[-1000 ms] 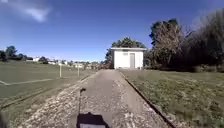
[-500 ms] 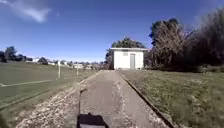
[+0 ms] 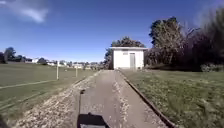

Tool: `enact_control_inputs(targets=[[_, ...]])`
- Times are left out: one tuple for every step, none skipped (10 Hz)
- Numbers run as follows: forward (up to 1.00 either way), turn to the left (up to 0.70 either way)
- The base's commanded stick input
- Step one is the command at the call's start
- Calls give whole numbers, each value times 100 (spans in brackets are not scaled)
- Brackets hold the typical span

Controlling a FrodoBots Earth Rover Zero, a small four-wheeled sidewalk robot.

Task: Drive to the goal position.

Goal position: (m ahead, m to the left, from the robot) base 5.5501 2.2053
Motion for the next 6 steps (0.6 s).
enact_control_inputs(targets=[[50, 0], [50, 0], [50, 0], [50, 0], [50, 0], [50, 0]])
